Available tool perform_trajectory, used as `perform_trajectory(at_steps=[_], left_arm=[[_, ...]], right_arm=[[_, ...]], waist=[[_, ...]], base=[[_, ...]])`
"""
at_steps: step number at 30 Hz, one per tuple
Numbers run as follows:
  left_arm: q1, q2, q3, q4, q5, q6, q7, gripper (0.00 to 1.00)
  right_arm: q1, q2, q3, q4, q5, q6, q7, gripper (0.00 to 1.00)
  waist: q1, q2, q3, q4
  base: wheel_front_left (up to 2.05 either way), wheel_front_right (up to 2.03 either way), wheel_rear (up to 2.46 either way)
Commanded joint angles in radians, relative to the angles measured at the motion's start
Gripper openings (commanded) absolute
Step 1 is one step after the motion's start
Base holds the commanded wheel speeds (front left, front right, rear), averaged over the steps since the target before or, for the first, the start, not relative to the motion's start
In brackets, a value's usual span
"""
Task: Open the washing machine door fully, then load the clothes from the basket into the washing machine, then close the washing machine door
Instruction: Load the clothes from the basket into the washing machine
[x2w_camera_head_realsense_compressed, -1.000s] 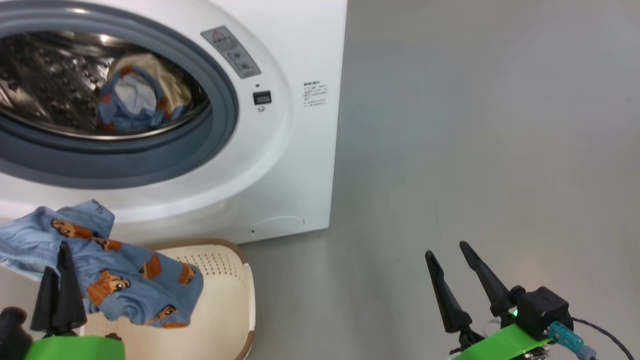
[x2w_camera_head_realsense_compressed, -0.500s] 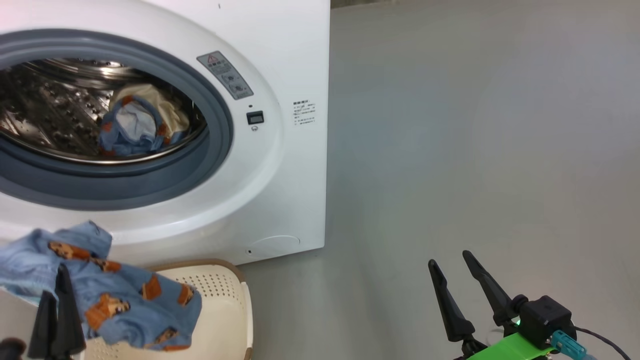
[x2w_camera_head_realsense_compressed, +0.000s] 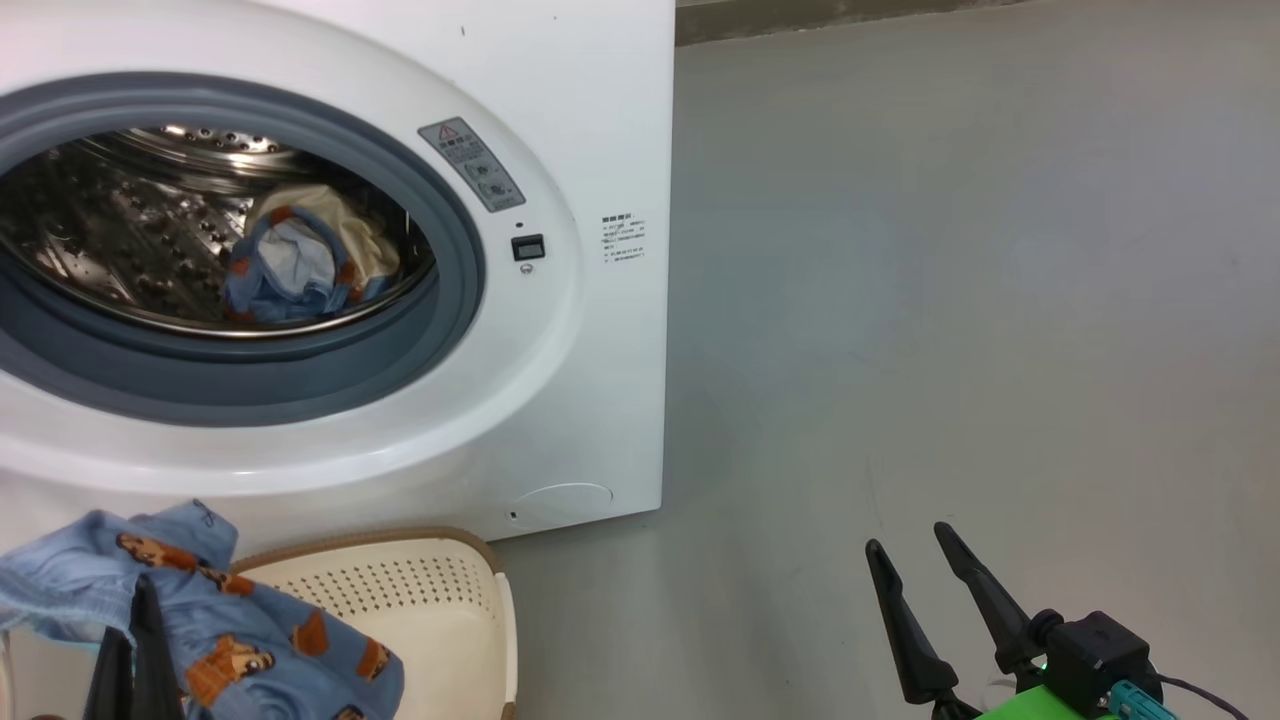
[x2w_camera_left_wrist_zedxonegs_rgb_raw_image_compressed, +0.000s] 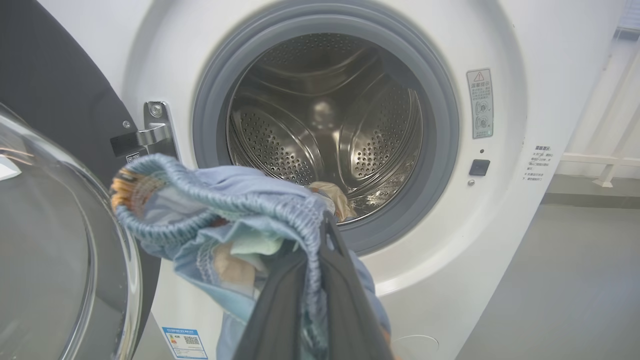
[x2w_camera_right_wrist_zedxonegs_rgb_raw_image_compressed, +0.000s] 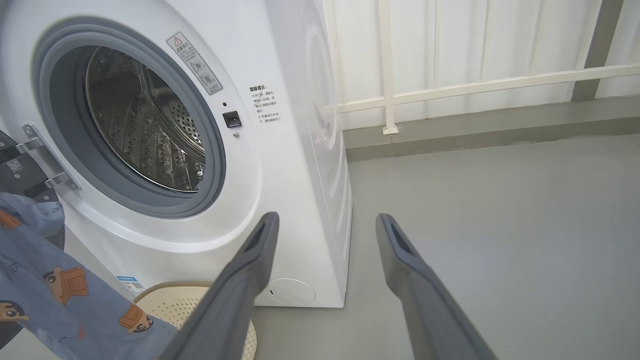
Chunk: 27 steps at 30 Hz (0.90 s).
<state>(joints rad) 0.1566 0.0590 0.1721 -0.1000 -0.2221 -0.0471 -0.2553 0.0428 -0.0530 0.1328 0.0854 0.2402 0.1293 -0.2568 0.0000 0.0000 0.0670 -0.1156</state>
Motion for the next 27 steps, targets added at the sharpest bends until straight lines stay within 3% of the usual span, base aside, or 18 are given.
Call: perform_trajectory(at_steps=[1,14,27], left_arm=[[-0.009,0.005,0.029,-0.021,0.005,0.008,-0.006,0.0],[-0.016,-0.001,0.025,-0.017,0.005,0.003,-0.006,0.0],[-0.079,-0.005,-0.012,-0.002,0.008,-0.005,-0.006,0.0]], right_arm=[[-0.008,-0.005,0.021,-0.028,-0.005,0.001,-0.005,1.0],[-0.009,-0.004,0.017,-0.029,-0.003,0.001,-0.005,1.0],[-0.025,-0.001,0.003,-0.045,-0.005,0.001,-0.005,1.0]], waist=[[0.0,0.0,0.003,0.002],[0.0,0.0,0.021,0.006],[0.0,0.0,0.13,0.039]], base=[[0.0,0.0,0.0],[0.0,0.0,0.0],[0.0,0.0,0.0]])
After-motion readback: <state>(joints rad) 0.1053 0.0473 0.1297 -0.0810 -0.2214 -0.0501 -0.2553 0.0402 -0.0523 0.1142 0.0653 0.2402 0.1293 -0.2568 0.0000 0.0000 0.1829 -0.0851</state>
